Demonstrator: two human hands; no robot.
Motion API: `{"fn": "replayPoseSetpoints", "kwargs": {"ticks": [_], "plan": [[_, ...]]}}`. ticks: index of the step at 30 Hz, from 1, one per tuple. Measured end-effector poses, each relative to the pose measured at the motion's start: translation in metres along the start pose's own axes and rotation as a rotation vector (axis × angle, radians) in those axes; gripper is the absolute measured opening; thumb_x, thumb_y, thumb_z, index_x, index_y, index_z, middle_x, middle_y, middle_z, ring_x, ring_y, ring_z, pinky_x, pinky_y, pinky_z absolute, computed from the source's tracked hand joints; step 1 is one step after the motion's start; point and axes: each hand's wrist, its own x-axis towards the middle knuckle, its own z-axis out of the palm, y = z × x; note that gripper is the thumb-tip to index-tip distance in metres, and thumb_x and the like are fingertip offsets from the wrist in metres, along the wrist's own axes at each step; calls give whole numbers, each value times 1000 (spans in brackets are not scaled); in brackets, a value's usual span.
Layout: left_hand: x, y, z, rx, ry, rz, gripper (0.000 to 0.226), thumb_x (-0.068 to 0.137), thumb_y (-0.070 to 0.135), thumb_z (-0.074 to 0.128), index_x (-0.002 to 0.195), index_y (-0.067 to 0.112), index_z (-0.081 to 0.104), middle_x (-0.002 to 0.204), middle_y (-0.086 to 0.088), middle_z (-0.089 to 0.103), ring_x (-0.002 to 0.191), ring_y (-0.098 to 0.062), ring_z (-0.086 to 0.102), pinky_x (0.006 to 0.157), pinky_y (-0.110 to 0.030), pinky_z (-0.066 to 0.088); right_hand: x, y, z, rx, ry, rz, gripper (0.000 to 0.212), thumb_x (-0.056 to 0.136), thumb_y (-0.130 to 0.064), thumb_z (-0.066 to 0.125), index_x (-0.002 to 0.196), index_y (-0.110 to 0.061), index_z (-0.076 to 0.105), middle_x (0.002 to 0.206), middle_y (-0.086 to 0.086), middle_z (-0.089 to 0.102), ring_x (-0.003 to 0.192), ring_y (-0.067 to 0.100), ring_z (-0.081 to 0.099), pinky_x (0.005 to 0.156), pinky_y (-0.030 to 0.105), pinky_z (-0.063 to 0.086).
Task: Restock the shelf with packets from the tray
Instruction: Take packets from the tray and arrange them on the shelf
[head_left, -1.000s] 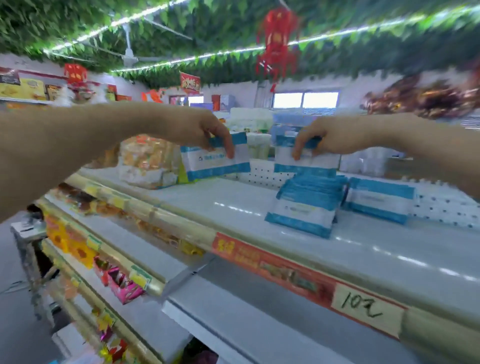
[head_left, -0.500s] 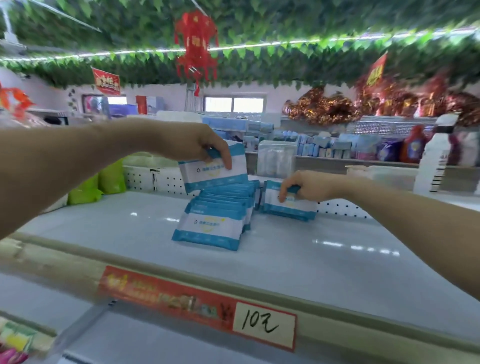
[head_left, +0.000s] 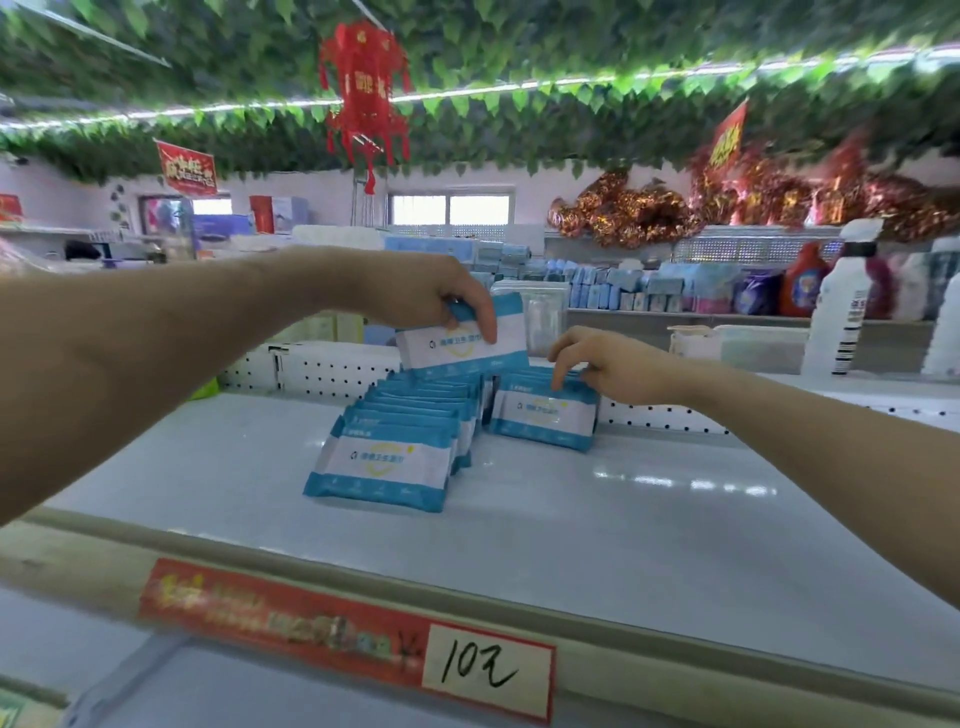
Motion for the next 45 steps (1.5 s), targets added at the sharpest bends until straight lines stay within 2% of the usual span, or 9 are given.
{"fn": "replayPoseSetpoints", "kwargs": {"ticks": [4,7,9,12,15,21,30,37,45], "plan": [[29,16,12,23,-18,86,40,103,5,53,116,36,74,116,18,63,94,-5,64,79,-19,51,-29,23,-18,-44,39,93,55,95,8,47,91,-42,71,130,-9,55,119,14,56,107,40,45],[54,27,28,-10,-47,152,36,102,1,53,112,27,76,113,28,60,91,9,59,75,-8,44,-54,42,-25,-70,42,151,57,96,5,51,87,-48,69,127,-15,56,117,10,58,105,43,47],[71,28,42,-16,-71,178,34,101,0,53,107,23,77,111,29,60,95,7,59,80,-14,44,-71,53,-30,-77,63,179,55,96,4,52,87,-47,71,125,-16,57,117,11,58,105,45,48],[90,23,66,2,-137,192,33,98,-5,52,101,16,78,106,18,64,93,5,57,84,-16,40,-94,63,-37,-70,69,205,49,96,5,54,93,-40,73,124,-10,58,117,15,56,105,43,46],[96,13,90,48,-205,183,34,98,-5,50,99,13,78,109,5,68,96,-9,59,90,-19,44,-111,68,-41,-67,66,225,48,97,6,53,94,-37,74,122,-10,58,116,14,56,103,39,46],[95,-1,103,14,-124,176,32,98,-1,56,97,21,79,114,4,65,106,-16,60,104,-36,49,-118,71,-46,-68,54,247,47,97,2,55,94,-41,73,123,-15,57,114,3,55,104,41,46],[83,-2,107,41,-56,196,22,100,12,64,99,31,75,122,1,55,114,-16,54,110,-35,43,-79,26,-47,-82,38,138,43,100,-4,55,97,-43,72,125,-17,56,118,8,57,105,42,48],[19,-30,67,27,3,45,26,100,9,61,110,28,76,122,6,60,111,-8,58,106,-36,48,-30,-39,-40,-121,-11,-58,36,102,-7,51,110,-35,71,118,-11,59,107,7,58,101,39,49],[-140,-68,31,27,65,-305,21,102,16,61,108,33,72,120,9,62,108,-8,61,98,-29,49,58,-154,-8,-11,-18,-308,35,102,-8,53,118,-33,70,108,-26,55,98,-8,53,90,25,41]]}}
